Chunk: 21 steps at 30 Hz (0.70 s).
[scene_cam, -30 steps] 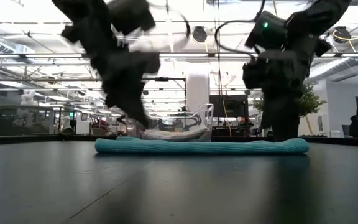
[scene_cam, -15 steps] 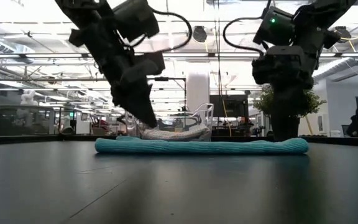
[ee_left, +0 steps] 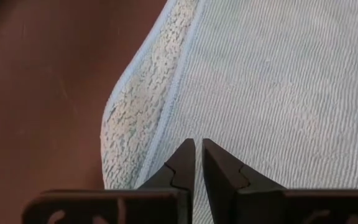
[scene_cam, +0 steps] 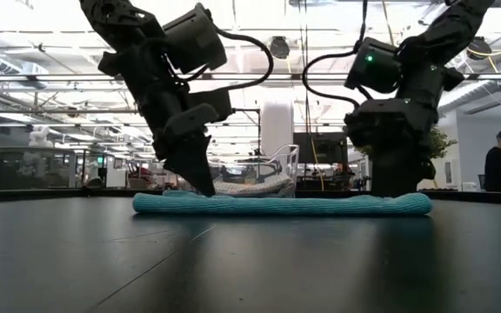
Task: Fold microfiber towels
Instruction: Fold the blue microfiber towel
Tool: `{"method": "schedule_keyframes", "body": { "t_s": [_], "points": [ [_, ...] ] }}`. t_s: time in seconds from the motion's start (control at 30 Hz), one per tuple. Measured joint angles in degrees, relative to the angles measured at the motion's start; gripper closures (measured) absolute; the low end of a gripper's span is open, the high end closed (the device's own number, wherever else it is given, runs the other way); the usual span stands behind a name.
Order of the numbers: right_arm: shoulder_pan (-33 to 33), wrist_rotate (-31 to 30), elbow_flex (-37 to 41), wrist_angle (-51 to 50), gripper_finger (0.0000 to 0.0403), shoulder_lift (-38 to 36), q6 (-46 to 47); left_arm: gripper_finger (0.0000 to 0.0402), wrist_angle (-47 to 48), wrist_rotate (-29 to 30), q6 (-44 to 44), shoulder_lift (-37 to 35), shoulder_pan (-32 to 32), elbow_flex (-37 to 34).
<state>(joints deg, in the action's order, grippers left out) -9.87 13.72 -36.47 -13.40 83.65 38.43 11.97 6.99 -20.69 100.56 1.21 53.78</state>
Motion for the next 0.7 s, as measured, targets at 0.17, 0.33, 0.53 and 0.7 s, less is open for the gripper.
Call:
{"method": "schedule_keyframes", "body": {
  "t_s": [0.17,0.33,0.53,0.7],
  "points": [
    [0.0,0.2,-0.2,1.8,0.0173,1.6,-0.3,0.0371,0.0,-0.5,-0.3,0.0,0.0,0.0],
    [0.0,-0.2,-0.1,2.4,0.0183,1.5,-0.3,0.0371,-0.1,-0.5,-0.3,0.0,0.0,0.0],
    [0.0,-1.5,0.0,1.8,0.0236,1.5,0.0,0.0371,-0.1,-0.6,-0.4,-0.1,0.0,0.0],
    [-0.1,-2.0,0.1,1.4,0.0324,1.5,1.8,0.0371,0.4,-1.1,0.5,0.2,0.1,0.0]
  ]
}}
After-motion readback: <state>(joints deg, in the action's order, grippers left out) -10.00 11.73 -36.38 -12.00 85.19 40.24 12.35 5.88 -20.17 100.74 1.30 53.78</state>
